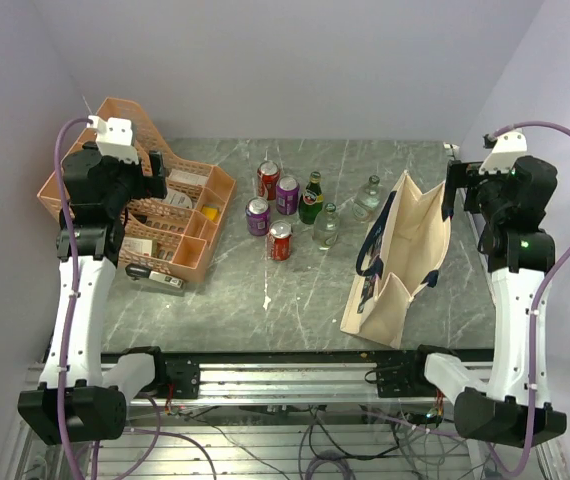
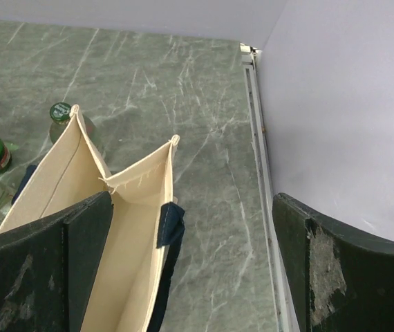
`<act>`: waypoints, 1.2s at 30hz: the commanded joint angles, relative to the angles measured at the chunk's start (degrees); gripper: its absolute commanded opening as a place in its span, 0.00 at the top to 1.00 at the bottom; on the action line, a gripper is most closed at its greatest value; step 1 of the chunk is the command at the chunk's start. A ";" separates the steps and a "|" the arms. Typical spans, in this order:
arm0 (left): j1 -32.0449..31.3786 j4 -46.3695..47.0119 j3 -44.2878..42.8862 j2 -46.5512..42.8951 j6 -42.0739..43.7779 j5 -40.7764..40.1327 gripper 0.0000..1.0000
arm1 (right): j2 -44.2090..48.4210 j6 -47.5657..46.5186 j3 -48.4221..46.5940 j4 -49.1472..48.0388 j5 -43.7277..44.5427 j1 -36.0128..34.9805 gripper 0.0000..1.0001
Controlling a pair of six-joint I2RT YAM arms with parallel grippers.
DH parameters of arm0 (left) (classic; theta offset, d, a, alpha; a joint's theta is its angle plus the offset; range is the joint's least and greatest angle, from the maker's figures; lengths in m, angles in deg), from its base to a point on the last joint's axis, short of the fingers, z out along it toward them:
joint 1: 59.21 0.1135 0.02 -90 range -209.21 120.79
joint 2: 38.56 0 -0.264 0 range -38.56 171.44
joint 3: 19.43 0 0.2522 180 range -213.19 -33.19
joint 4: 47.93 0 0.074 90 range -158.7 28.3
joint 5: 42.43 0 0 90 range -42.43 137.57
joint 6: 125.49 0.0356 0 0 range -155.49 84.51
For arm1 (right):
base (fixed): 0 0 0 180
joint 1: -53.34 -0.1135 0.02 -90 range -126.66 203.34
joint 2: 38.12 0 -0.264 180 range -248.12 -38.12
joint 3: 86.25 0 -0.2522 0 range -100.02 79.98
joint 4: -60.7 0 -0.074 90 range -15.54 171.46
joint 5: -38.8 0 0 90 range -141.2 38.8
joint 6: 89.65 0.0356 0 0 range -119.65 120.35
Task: Place the beverage into the canvas bag
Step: Adjust the canvas bag at the center of the board.
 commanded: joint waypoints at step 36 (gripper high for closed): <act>-10.37 0.23 1.12 2.21 12.62 -0.94 0.00 | -10.47 -5.56 -5.56 9.40 -9.92 1.67 0.00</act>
